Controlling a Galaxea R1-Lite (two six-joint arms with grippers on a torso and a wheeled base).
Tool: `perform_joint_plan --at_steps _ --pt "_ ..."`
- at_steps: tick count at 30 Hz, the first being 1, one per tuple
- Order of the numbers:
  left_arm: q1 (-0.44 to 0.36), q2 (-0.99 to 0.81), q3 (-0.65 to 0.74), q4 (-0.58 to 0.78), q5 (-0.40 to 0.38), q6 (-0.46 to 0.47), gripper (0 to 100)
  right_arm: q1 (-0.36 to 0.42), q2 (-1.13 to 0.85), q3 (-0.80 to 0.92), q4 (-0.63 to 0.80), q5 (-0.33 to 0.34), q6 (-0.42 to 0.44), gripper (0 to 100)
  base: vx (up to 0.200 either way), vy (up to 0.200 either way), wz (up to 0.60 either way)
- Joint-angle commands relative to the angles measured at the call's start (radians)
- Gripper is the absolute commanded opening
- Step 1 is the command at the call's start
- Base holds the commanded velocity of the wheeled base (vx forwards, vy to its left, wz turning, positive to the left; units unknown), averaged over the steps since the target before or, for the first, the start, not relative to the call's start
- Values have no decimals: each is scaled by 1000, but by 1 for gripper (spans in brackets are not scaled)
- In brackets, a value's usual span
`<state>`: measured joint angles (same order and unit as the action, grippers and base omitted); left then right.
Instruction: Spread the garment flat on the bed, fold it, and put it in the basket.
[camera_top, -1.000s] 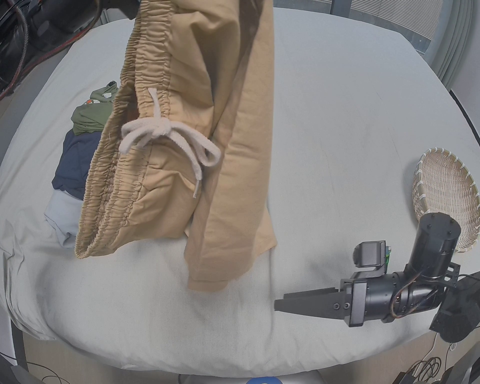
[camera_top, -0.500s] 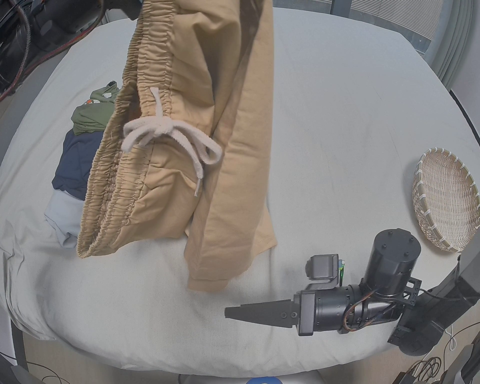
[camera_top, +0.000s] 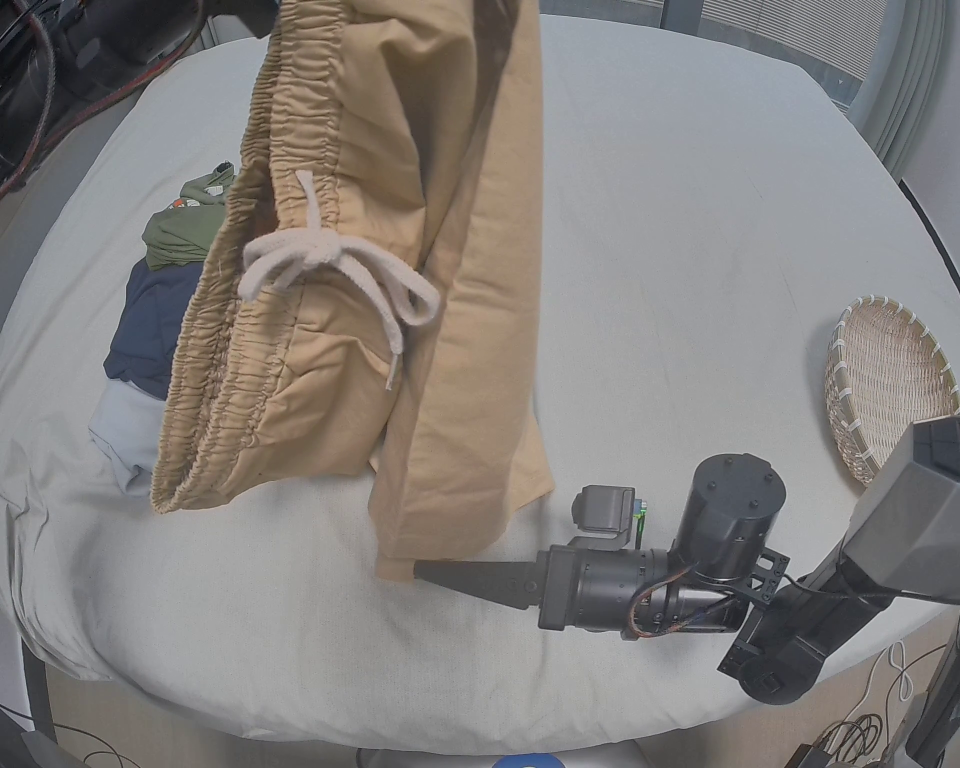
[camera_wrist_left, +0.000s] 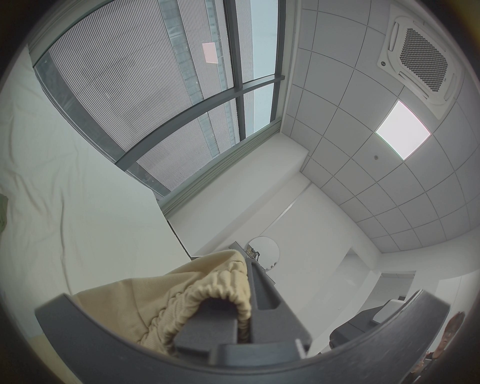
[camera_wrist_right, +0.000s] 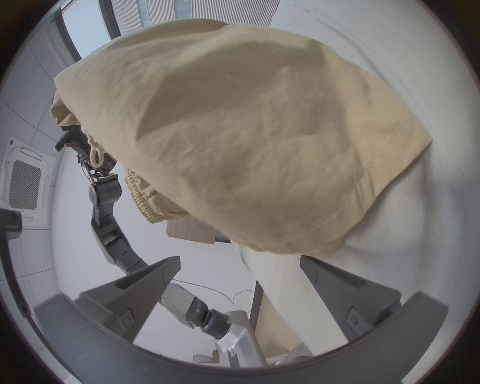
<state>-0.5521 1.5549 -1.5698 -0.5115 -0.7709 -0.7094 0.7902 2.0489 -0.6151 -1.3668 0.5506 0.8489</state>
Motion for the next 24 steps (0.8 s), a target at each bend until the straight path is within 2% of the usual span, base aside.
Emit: perform_joint_plan --at_steps 1,10,15,22,23,24 --pt "0 -4 -3 -1 2 -1 0 -3 45 -37 -11 -29 -5 100 0 0 0" --pt "6 -12 22 -2 36 1 0 -20 76 -54 -163 -110 -18 100 0 0 0" --pt "12 -3 22 -1 50 1 0 -19 -23 43 -173 -143 -16 100 0 0 0" --pt "41 4 22 -1 58 1 0 -22 -105 129 -175 -149 -28 100 0 0 0" --pt "43 4 24 -1 58 1 0 -22 -107 126 -175 -155 -28 0 0 0 0" --pt "44 4 24 -1 59 1 0 -25 -105 121 -175 -166 -28 0 0 0 0"
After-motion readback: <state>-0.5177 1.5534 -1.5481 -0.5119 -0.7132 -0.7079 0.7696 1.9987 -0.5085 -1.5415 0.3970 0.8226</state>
